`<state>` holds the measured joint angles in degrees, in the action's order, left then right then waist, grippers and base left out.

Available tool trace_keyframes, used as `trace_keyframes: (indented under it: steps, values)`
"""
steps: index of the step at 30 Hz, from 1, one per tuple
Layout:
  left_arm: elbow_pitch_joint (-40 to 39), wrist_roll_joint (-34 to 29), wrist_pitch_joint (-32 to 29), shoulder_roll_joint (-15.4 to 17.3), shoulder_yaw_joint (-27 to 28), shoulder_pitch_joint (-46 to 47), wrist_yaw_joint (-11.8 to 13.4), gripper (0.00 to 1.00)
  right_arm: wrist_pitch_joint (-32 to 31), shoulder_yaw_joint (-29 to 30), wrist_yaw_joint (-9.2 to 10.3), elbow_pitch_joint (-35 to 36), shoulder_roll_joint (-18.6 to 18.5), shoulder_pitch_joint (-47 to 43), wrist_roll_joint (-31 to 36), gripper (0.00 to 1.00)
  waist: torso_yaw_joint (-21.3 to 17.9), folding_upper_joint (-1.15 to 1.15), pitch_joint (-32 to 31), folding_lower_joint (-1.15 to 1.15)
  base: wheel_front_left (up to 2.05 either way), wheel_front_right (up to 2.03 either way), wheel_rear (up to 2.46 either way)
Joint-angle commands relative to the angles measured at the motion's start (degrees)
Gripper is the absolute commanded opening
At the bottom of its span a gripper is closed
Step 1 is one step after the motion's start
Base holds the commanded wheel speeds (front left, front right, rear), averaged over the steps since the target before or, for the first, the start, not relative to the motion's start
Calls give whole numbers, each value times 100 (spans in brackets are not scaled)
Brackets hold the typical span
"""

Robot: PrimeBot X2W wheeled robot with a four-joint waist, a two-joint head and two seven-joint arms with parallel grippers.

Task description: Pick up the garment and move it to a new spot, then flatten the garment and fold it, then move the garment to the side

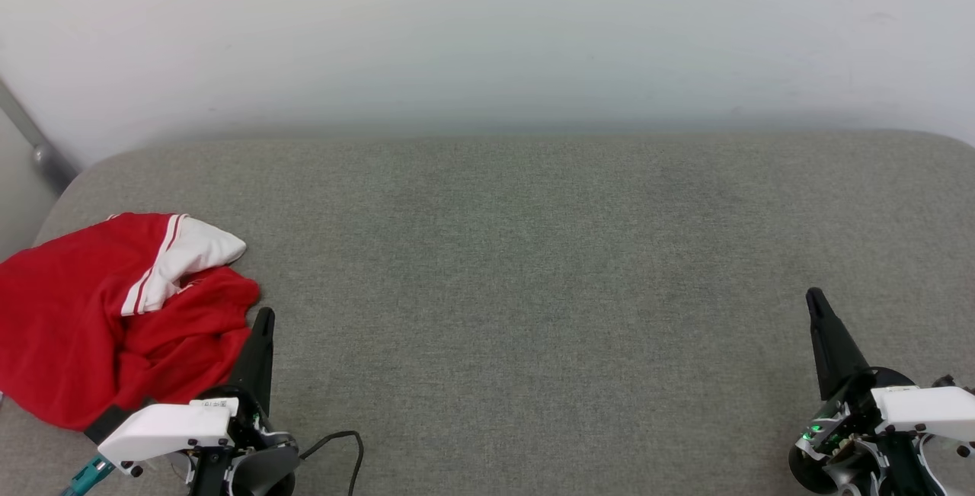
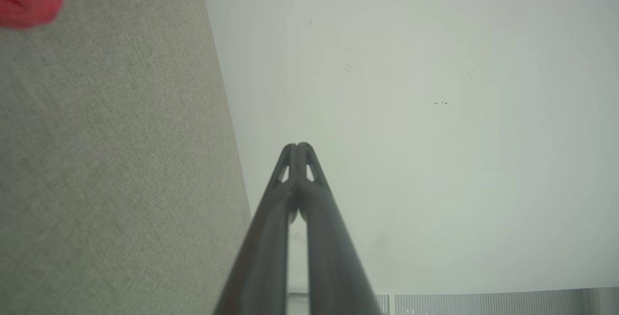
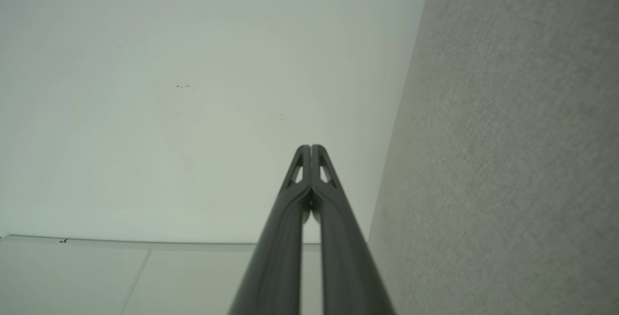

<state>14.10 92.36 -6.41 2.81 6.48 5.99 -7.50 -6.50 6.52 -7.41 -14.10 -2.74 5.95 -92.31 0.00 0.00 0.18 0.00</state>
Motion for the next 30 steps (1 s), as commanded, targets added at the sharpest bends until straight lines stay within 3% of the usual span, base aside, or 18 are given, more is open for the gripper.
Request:
trace_keyframes:
  steps: [1, 30]
  values:
    - [2, 13, -20, 18, 13, 49, -8, 0, -3, 4, -26, -1, -31, 57, -21, 0, 0, 0, 0, 0, 0, 0, 0]
    - [2, 13, -20, 18, 13, 49, -8, 0, -3, 4, -26, -1, -31, 57, -21, 0, 0, 0, 0, 0, 0, 0, 0]
